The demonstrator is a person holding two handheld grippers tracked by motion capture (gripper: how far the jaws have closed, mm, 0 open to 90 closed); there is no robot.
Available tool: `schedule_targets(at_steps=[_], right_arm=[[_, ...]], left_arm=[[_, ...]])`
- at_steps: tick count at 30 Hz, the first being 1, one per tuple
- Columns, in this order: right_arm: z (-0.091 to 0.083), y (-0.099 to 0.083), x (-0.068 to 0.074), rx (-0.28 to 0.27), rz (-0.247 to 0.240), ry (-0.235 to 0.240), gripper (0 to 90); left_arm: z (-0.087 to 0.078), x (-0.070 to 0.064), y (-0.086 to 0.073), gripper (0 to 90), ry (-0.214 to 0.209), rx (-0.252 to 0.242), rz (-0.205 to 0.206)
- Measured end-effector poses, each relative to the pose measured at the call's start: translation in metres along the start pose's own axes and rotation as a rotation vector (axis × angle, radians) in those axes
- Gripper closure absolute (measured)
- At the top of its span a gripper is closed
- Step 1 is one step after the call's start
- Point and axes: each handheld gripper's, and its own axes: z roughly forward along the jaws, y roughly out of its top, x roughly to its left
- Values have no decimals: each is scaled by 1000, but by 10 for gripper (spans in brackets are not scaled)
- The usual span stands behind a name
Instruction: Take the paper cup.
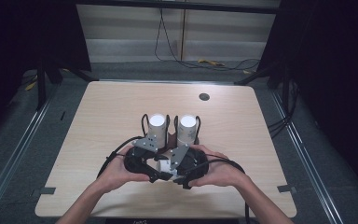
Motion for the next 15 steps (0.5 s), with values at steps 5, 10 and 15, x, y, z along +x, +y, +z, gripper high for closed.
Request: schedule_targets(at_steps=[5, 10, 15], right_arm=[[0, -1, 0, -10, 15, 13, 274], [-2, -6, -3, -55, 57, 27, 182], [-5, -13, -6, -82, 94, 31, 152]], left_arm=[[-2, 0, 0, 360, -15, -3, 4], [-2, -1, 0, 367, -24, -12, 19], [-2, 0, 0, 367, -30, -30, 23]])
